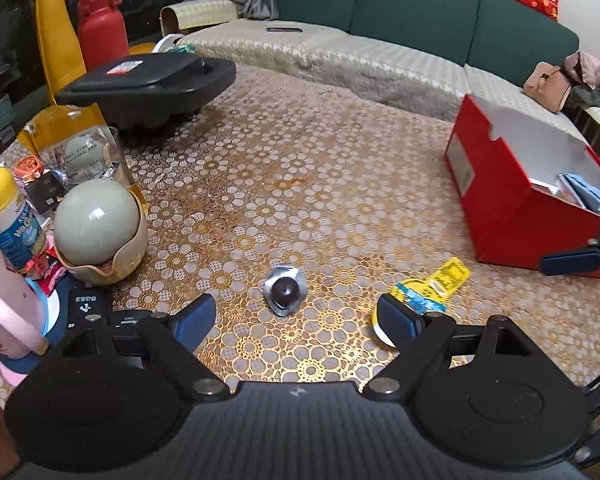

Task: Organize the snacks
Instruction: 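Withdraw both tools from the box toward the silver candy and Minion packet, then grasp the silver round candy with the left tool while the right tool grasps the yellow Minion packet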

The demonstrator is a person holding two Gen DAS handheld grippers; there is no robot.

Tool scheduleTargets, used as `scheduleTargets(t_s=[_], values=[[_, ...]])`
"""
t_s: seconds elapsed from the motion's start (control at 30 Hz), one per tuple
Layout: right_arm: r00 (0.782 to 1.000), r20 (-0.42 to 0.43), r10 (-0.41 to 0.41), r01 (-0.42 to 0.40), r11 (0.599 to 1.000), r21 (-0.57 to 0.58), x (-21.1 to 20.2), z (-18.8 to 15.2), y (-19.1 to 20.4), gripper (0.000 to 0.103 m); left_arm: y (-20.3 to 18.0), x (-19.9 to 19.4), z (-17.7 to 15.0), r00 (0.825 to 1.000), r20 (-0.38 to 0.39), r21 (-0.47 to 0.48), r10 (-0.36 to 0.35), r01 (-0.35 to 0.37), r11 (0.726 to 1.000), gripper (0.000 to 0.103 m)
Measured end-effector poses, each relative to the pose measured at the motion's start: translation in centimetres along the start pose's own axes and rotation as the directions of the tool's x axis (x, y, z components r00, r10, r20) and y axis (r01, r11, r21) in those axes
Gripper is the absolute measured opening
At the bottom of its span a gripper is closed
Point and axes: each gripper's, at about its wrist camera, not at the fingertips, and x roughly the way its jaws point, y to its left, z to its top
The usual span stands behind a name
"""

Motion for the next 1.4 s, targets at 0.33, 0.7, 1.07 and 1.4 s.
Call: scheduleTargets(t_s=[0.33,0.7,1.07,1.4], values=[[0.994,-0.090,0.067,-0.077,0.991,-0.108,7.0,1.8,-0.7,0.093,0.9,3.7,1.0,0.998,-0.056,-0.032,-0.023,0.021,0.999,0.088],[0.987,-0.136,0.084,-0.099,0.988,-0.115,9.6,2.4,-1.4,0.081,1.3,7.9,1.8,0.991,-0.125,-0.065,-0.041,0.033,0.997,0.088],[0.992,-0.118,0.044,-0.054,0.995,-0.082,9.0,1.8,-0.3,0.065,0.6,8.1,1.6,0.993,-0.116,-0.011,0.009,-0.010,1.000,0.034],[0.997,-0.074,-0.016,0.020,0.999,0.051,6.4,0.7,0.0,0.065,0.3,6.6,1.1,0.993,-0.115,-0.054,-0.024,0.018,0.998,0.033]])
